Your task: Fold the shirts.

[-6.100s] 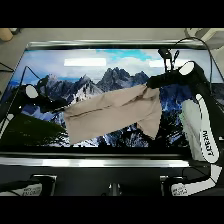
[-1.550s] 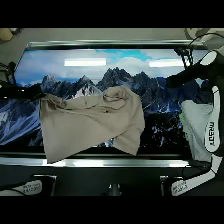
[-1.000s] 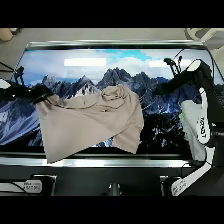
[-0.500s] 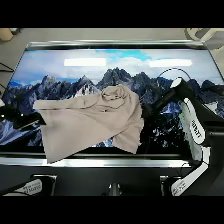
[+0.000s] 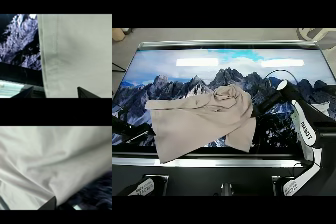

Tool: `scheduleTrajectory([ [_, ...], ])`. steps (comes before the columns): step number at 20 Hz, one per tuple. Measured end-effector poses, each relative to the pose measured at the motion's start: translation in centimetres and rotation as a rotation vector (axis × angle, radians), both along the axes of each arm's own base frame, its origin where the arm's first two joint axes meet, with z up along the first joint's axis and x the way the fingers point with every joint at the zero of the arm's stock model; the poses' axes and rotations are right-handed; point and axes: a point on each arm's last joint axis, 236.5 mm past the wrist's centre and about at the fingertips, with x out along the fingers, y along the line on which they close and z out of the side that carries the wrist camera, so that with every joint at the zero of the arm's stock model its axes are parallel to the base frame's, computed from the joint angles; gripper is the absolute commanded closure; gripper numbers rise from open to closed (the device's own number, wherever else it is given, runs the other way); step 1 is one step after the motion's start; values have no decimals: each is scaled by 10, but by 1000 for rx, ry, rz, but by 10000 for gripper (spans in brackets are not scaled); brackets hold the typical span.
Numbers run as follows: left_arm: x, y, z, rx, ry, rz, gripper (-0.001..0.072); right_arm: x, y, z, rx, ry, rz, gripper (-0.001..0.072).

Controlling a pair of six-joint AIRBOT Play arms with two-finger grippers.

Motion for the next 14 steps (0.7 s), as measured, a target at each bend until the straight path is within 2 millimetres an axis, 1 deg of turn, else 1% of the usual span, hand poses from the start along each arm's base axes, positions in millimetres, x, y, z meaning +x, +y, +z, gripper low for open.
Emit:
scheduleTrajectory([
  [2, -4, -7, -4, -29, 8, 9, 40, 24, -23, 16, -6, -69, -87, 702],
  [3, -8, -11, -8, -43, 19, 14, 40, 38, -43, 24, -18, -104, -154, 702],
  [4, -13, -18, -13, -70, 33, 20, 41, 46, -61, 29, -26, -121, -208, 701],
  [6, -27, -38, -26, -133, 66, 21, 44, 48, -86, 36, -35, -120, -265, 701],
  [7, -34, -49, -33, -163, 81, 18, 44, 46, -94, 37, -44, -111, -274, 701],
  [10, -53, -89, -50, -251, 117, -11, 44, 41, -109, 37, -73, -98, -279, 701],
  [11, -57, -103, -52, -280, 124, -26, 43, 41, -111, 37, -80, -97, -279, 700],
  [12, -60, -118, -52, -311, 128, -38, 44, 40, -111, 37, -83, -98, -277, 700],
  [14, -55, -140, -53, -344, 98, -54, 44, 39, -112, 37, -92, -95, -271, 700],
])
